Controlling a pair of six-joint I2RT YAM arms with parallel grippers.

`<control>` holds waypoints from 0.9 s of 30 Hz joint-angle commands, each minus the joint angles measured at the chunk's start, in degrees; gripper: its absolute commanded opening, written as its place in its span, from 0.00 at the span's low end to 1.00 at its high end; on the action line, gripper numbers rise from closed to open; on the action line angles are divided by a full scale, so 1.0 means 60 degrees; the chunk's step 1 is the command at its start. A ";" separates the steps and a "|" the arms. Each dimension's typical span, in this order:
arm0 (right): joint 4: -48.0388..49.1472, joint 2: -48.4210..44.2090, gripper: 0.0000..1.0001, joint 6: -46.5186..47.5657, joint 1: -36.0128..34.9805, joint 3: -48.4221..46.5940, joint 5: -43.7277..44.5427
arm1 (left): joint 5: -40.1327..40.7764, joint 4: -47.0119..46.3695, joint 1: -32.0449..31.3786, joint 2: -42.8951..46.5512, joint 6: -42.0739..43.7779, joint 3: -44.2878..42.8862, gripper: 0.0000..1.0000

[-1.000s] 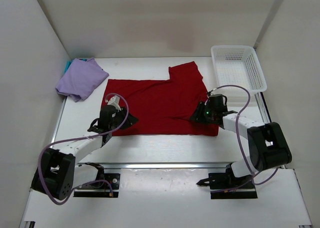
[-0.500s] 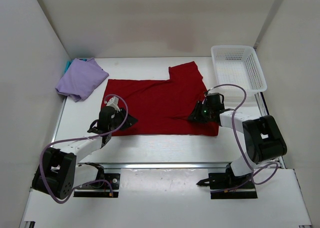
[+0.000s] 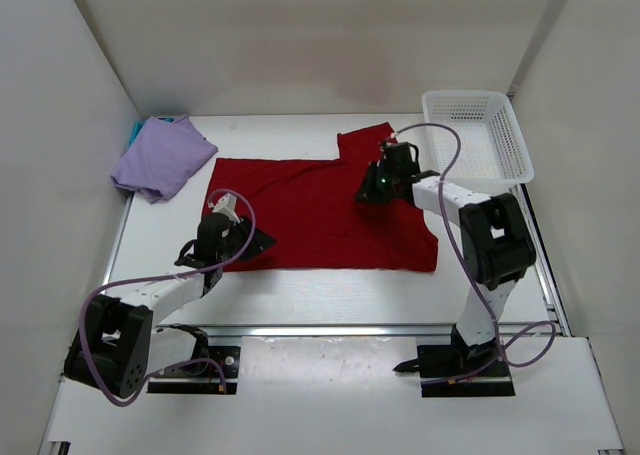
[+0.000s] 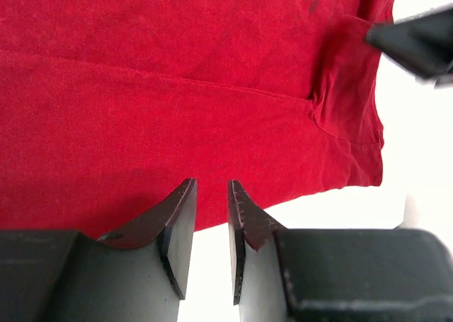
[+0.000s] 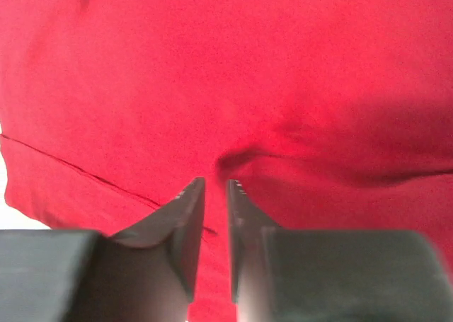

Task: Fold and stack the t-shirts
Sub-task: Fold the flattened tshirt in 1/3 of the way

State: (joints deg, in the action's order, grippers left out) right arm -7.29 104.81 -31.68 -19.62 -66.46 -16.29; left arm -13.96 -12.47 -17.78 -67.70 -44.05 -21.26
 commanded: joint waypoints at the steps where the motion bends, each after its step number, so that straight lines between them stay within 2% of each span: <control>1: -0.0674 0.0372 0.20 0.0402 -0.0421 -0.1300 0.0094 | 0.0026 -0.0148 -0.0054 0.0341 -0.0041 0.0129 0.35; 4: -0.0558 0.0154 0.31 0.0636 -0.0743 -0.1244 0.0166 | 0.0070 -0.0192 -0.0083 0.0487 -0.0158 0.0159 0.35; 5: -0.0514 0.0008 0.41 0.0666 -0.0817 -0.0997 0.0297 | 0.0172 -0.0207 -0.0141 0.0488 -0.0158 0.0159 0.35; 8: -0.0105 -0.0988 0.41 0.0695 -0.0905 0.0362 0.0707 | 0.0347 -0.0105 -0.0637 0.0298 0.0002 -0.0089 0.36; 10: 0.0204 -0.2068 0.34 0.0550 -0.0920 0.1503 0.0928 | 0.0639 -0.0002 -0.1151 0.0021 0.0119 -0.0469 0.37; 11: 0.0509 -0.2306 0.20 0.0418 -0.0819 0.2265 0.1016 | 0.0699 -0.0016 -0.1428 -0.0257 0.0091 -0.0500 0.37; 13: 0.0702 -0.3154 0.06 0.0271 -0.0599 0.3305 0.1089 | 0.0599 0.0129 -0.1825 -0.0710 0.0178 -0.0981 0.37; 15: 0.0543 -0.3523 0.00 0.0372 -0.0467 0.4143 0.1353 | 0.0670 0.0203 -0.1914 -0.1588 0.0282 -0.1320 0.37; 18: 0.0249 -0.3977 0.00 0.0388 -0.0232 0.4804 0.1878 | 0.0058 -0.0015 -0.1200 -0.2308 -0.0127 -0.1161 0.33; 20: 0.0175 -0.4328 0.00 0.0403 -0.0144 0.5375 0.2115 | -0.0718 -0.0555 -0.0700 -0.2456 -0.0552 -0.0344 0.32; 22: 0.0058 -0.4592 0.00 0.0315 0.0075 0.5888 0.2057 | -0.0853 -0.0719 -0.0334 -0.2223 -0.0801 0.0315 0.32; 25: -0.0205 -0.5076 0.00 0.0110 0.0018 0.6724 0.1968 | -0.0926 -0.0735 -0.0186 -0.1316 -0.1051 0.1446 0.33; 27: -0.0484 -0.5558 0.00 -0.0254 -0.0522 0.7309 0.2261 | -0.0736 -0.0471 -0.0143 -0.0090 -0.1212 0.2293 0.34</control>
State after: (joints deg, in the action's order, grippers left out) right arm -5.13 73.63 -31.48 -20.14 -27.35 -6.26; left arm -18.26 -19.55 -19.29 -74.37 -50.09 -13.61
